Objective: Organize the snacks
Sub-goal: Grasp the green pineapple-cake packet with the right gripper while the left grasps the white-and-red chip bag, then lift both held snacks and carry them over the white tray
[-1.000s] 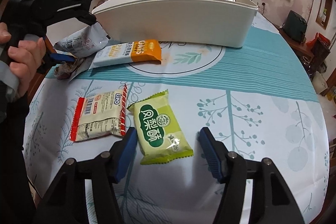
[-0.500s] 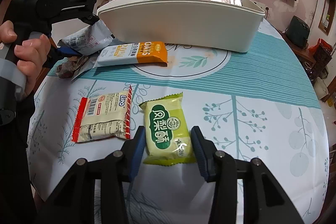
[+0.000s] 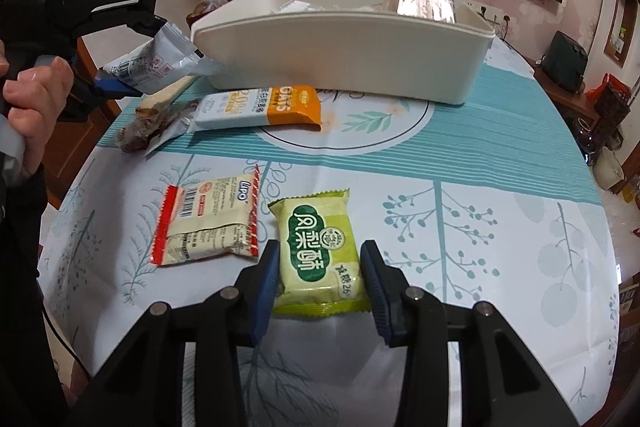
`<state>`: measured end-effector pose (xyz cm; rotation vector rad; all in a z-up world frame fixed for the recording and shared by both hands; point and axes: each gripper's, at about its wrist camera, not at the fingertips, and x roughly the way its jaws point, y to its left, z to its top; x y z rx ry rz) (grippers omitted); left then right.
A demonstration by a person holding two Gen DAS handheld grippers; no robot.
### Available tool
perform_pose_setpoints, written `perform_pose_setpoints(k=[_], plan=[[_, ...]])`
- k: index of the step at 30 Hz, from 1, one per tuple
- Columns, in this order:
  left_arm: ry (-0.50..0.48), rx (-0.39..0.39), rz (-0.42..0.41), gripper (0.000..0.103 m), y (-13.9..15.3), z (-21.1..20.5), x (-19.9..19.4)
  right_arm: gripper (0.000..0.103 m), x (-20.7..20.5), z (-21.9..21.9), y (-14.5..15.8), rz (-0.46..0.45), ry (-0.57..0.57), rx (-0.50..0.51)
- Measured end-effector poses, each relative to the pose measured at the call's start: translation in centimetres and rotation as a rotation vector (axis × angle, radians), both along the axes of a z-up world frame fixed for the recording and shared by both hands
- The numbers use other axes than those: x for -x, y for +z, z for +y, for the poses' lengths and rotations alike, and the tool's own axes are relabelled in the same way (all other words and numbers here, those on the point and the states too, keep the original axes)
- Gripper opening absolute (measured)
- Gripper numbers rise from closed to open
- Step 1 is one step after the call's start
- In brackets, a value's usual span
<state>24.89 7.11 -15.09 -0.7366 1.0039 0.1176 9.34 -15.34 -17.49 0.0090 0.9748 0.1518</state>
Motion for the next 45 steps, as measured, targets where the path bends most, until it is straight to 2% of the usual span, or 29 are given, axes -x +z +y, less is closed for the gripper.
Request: perform_pose_setpoints(k=[8,12,22,26,31,37,41,45], plan=[[-0.075,-0.030,-0.094,0.059,3.5,-0.8,1.6,0.040,1.1,0.4,2.1,-0.052,0.021,-0.003],[-0.118,0.002,-0.136,0.059,5.0,-1.2,1.8,0.041,1.0,0.6,3.1,-0.079,0.028,0.007],[-0.184,-0.074,-0.218,0.059,8.0,-3.1,0.0,0.041,-1.6,0.1,6.5,-0.201,0.043,0.014],[-0.211,-0.132,-0.249,0.059,8.7,-4.1,-1.0,0.041,-3.3,-0.2,7.7,-0.252,0.038,0.011],[-0.271,-0.196,-0.296,0.060,9.1,-5.4,-1.8,0.041,-5.4,0.1,8.4,-0.306,0.052,0.017],[-0.341,-0.291,-0.415,0.060,8.8,-6.9,-2.2,0.041,-7.9,0.5,8.5,-0.373,0.057,0.012],[-0.372,-0.297,-0.452,0.060,7.9,-7.5,-3.0,0.041,-9.3,0.8,7.8,-0.418,0.053,0.028],[-0.387,-0.337,-0.472,0.060,6.6,-8.0,-3.7,0.041,-10.6,0.9,6.9,-0.467,0.046,0.047]])
